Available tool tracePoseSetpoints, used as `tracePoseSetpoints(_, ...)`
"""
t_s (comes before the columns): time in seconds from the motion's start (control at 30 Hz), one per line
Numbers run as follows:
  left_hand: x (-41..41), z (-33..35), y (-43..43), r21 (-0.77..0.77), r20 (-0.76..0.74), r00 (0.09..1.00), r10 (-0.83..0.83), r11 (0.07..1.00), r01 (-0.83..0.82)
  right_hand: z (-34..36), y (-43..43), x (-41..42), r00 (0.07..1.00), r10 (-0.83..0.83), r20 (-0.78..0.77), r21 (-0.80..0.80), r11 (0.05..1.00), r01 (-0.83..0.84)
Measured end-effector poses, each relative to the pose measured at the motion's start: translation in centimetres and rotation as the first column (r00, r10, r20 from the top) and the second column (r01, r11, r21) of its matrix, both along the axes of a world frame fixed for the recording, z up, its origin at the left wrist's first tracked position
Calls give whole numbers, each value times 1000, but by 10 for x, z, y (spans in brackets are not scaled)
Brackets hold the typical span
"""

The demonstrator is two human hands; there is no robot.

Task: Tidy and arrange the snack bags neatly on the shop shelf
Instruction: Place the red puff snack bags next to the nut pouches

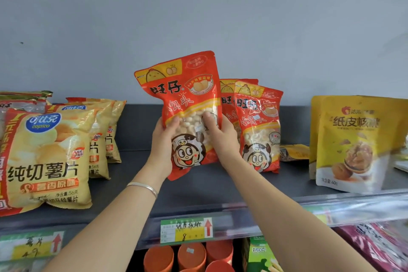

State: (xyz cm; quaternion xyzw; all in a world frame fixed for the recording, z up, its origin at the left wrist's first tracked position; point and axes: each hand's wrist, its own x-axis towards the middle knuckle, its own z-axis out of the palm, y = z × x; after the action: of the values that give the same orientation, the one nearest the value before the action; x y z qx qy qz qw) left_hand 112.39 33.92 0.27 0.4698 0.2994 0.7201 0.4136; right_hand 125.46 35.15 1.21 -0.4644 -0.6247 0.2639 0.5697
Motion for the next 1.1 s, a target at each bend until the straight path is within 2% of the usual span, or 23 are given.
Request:
tracePoseSetpoints(0.1,31,8,0,18,-102,993,-59,998,61,4,-10,31,991,-131,5,10,991,131)
tracePoseSetpoints(0.23,70,14,-3,85,-234,972,-24,995,45,0,-18,74,975,-217,-39,20,976,218)
tracePoseSetpoints(0.4,116,8,0,138,-329,944,20,990,27,-2,-25,113,935,-352,35,39,936,351)
tracePoseSetpoints(0.53,142,-9,7,85,-431,902,32,996,6,-11,-20,139,896,-431,109,3,901,434)
tracePoseSetpoints(0.6,150,-15,12,103,-538,831,141,990,-102,-19,-14,147,889,-435,145,-35,895,444)
tracePoseSetpoints(0.67,155,-19,14,122,-713,633,300,943,-309,-27,-8,151,893,-428,140,-76,895,441)
tracePoseSetpoints(0.7,158,-22,14,112,-745,587,318,927,-359,-31,-6,152,900,-418,124,-91,898,430)
tracePoseSetpoints(0.73,160,-24,13,94,-740,603,297,934,-344,-33,-4,153,910,-402,103,-102,905,412)
tracePoseSetpoints(0.8,160,-29,12,65,-596,785,165,985,-158,-33,-2,155,938,-344,40,-134,928,346)
tracePoseSetpoints(0.87,159,-30,8,27,-495,869,20,1000,-7,-30,-1,158,955,-296,-4,-177,940,291)
tracePoseSetpoints(0.93,157,-31,7,-10,-498,867,-28,1000,27,-29,-2,161,960,-280,7,-201,940,275)
tracePoseSetpoints(1.1,156,-37,9,-16,-593,798,108,989,-146,-32,-4,162,956,-283,79,-163,942,293)
